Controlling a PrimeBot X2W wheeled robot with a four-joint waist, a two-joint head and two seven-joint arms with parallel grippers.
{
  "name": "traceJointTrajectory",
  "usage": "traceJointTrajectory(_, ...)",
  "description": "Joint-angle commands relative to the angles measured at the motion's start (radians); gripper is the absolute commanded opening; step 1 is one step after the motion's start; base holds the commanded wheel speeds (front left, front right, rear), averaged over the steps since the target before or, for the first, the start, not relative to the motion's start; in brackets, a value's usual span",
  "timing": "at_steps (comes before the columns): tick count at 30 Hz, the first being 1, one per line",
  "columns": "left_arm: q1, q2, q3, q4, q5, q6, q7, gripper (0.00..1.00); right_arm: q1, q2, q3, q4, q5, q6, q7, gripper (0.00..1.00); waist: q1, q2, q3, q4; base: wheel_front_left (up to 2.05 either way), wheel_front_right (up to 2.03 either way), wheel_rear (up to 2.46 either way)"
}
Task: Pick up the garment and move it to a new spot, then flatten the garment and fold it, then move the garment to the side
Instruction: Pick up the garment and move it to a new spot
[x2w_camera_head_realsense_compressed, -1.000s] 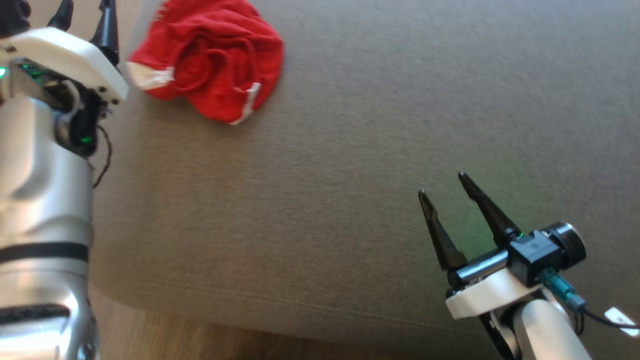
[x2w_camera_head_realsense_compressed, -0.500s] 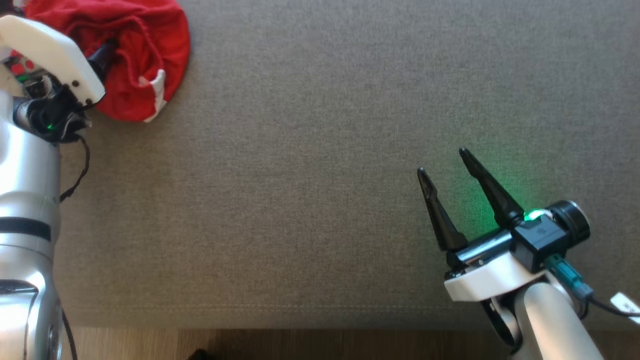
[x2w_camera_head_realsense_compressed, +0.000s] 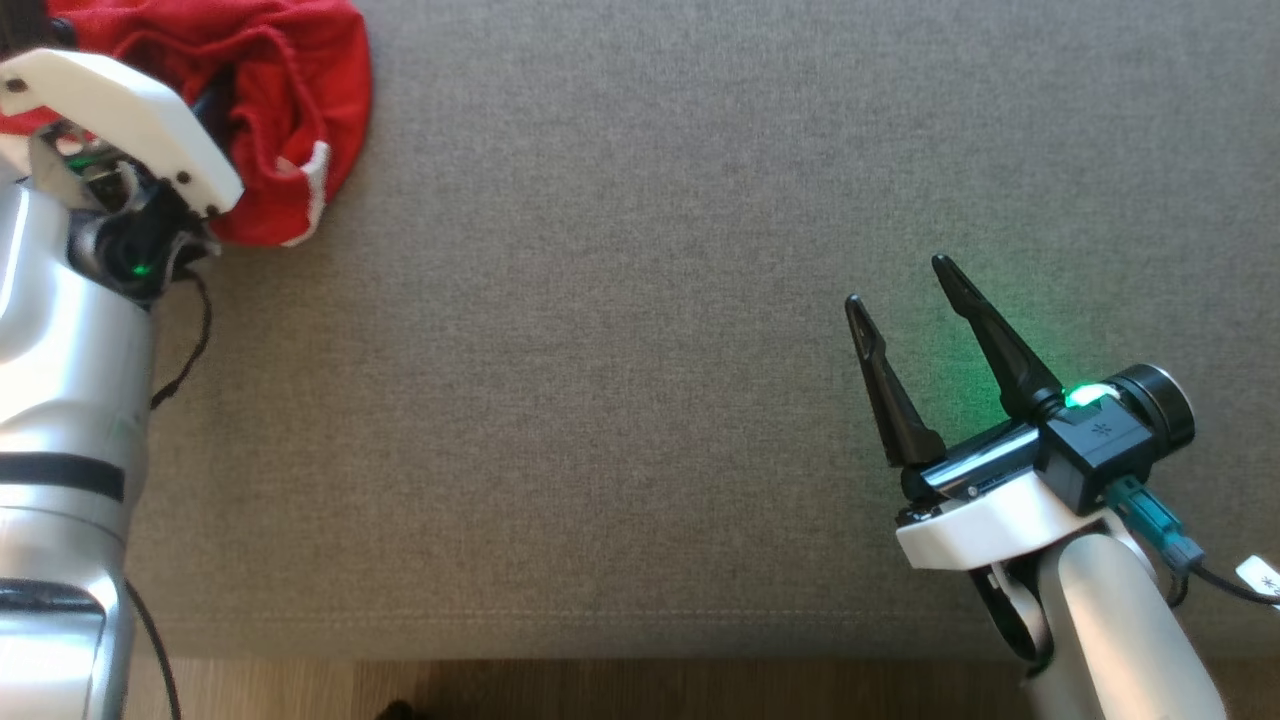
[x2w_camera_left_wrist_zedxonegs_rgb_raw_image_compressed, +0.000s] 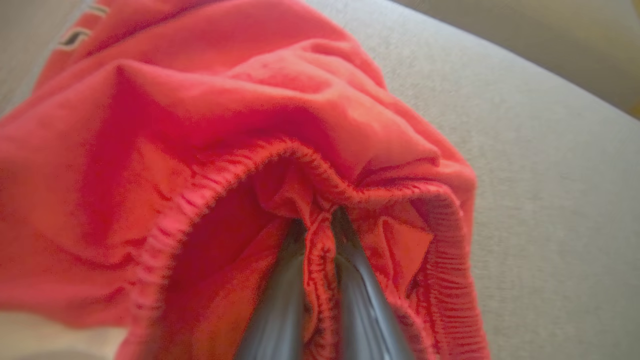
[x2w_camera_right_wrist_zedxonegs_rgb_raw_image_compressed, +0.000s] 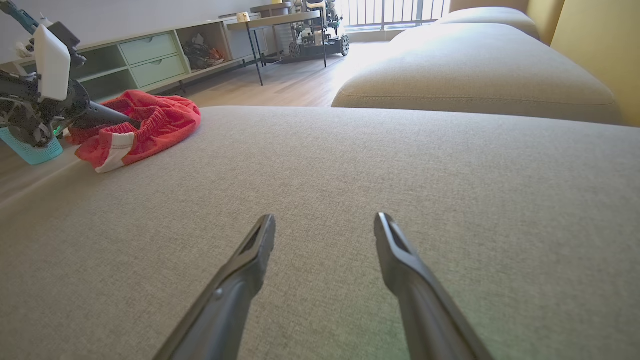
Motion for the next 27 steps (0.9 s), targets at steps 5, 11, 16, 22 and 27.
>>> traceJointTrajectory(5, -0.019, 0.072, -0.068, -0.174, -0.059, 0.0, -0.159, 0.0, 0.024, 0.008, 0.027, -0.017, 0.017, 0.0, -0.009, 1.0, -0.0001, 0.0, -0.087, 0.01, 0.0, 0.0, 0.0)
traceJointTrajectory(11, 0.021, 0.109, -0.21, -0.362, -0.127, 0.0, -0.295, 0.0, 0.043, 0.019, 0.023, -0.014, 0.036, 0.0, -0.009, 1.0, -0.0001, 0.0, -0.197, -0.003, 0.0, 0.0, 0.0)
traceJointTrajectory(16, 0.073, 0.145, -0.307, -0.509, -0.178, 0.0, -0.352, 0.0, 0.064, 0.024, 0.003, -0.039, 0.047, 0.0, -0.009, 1.0, -0.0001, 0.0, -0.274, -0.05, 0.0, 0.0, 0.0)
traceJointTrajectory(22, 0.123, 0.125, -0.393, -0.637, -0.197, 0.0, -0.374, 0.0, 0.078, 0.031, -0.032, -0.115, 0.047, 0.0, -0.009, 1.0, -0.0001, 0.0, -0.299, -0.136, 0.0, 0.0, 0.0)
traceJointTrajectory(27, 0.137, 0.066, -0.441, -0.657, -0.184, 0.004, -0.376, 0.0, 0.071, 0.033, -0.026, -0.151, 0.052, 0.0, -0.009, 1.0, -0.0001, 0.0, -0.274, -0.211, 0.0, 0.0, 0.0)
